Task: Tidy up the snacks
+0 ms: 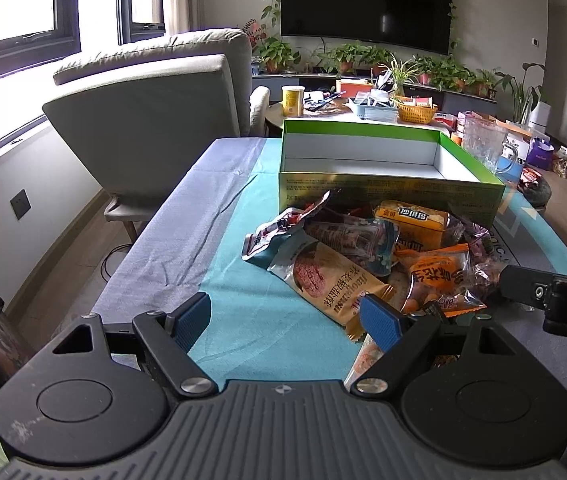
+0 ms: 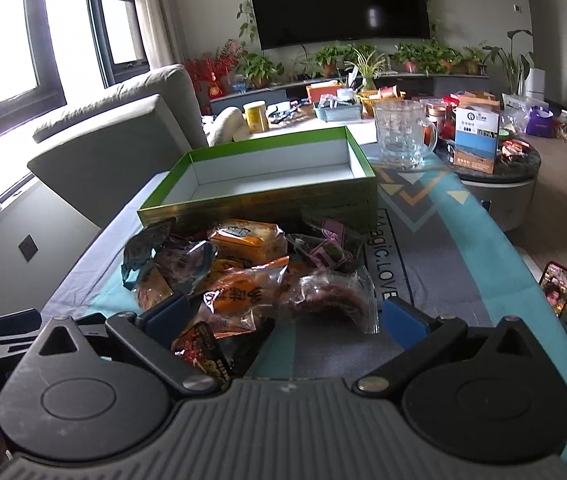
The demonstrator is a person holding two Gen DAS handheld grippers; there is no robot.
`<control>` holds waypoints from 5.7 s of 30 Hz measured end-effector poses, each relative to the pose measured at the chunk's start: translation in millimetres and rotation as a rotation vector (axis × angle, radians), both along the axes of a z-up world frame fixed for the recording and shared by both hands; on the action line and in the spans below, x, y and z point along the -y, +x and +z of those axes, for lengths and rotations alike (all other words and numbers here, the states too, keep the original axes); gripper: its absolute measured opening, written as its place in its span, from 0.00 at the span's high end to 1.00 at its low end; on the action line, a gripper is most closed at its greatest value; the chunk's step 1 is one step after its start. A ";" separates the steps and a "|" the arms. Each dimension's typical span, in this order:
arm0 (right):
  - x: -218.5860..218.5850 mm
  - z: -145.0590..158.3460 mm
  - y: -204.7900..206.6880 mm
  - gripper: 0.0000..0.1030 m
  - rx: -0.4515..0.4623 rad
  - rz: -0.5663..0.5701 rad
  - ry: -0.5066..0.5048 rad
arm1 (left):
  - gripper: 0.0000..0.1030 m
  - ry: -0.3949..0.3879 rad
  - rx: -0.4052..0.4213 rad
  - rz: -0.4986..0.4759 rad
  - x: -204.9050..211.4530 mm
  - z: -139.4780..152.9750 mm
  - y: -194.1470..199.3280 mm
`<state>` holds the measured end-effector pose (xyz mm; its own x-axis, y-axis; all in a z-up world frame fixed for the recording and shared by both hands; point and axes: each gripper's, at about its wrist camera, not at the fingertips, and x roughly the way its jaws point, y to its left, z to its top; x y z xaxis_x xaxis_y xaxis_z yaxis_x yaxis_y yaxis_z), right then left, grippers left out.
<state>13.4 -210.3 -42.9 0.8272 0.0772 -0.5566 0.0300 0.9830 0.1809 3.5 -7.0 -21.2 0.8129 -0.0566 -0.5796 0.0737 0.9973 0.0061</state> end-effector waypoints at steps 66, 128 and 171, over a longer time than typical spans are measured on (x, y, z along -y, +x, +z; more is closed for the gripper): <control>37.2 -30.5 53.8 0.46 -0.083 0.068 0.046 | 0.60 -0.202 -0.322 0.034 -19.6 -26.2 83.4; 51.9 -5.8 33.0 0.47 0.028 0.073 0.054 | 0.56 -0.053 -0.186 -0.042 -5.0 2.9 41.7; 37.6 27.7 57.2 0.47 0.166 0.150 0.061 | 0.62 -0.058 0.017 -0.076 16.0 50.1 83.9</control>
<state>70.7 -247.9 -15.3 0.8838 0.2355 -0.4042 -0.1506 0.9613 0.2308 87.4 -23.0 28.9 0.8149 -0.1514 -0.5595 0.1494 0.9875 -0.0496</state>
